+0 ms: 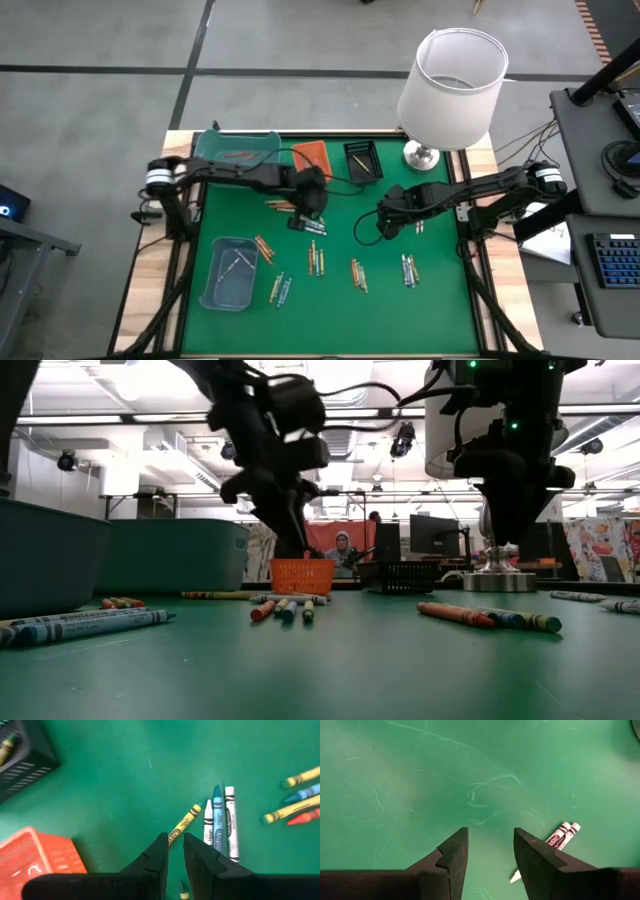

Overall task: Sort crayons
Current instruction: Put the green crayon into the black bin

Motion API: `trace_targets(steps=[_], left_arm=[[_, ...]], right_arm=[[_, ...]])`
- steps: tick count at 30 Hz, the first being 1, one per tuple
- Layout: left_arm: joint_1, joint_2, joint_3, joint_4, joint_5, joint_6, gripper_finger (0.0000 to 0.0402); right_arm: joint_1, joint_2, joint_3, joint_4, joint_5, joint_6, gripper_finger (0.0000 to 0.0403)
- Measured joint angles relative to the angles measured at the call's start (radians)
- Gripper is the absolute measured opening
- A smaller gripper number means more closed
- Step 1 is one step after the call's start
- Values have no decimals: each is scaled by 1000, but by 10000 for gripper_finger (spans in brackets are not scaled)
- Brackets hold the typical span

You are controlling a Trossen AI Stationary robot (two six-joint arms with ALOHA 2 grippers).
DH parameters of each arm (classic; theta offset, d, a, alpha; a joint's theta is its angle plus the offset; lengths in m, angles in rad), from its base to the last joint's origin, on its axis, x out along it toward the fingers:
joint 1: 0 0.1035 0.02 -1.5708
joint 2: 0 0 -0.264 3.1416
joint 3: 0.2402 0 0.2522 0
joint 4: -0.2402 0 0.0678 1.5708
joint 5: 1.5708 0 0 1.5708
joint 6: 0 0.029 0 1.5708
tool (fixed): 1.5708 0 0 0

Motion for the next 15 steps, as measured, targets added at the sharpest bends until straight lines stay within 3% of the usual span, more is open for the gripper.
trace_targets(steps=[6, 15], left_arm=[[29, 72, 62, -20, 0, 63, 43], [39, 105, 45, -15, 1, 127, 44]], right_arm=[[0, 0, 0, 0, 15, -5, 148], [0, 0, 0, 14, 18, -9, 148]])
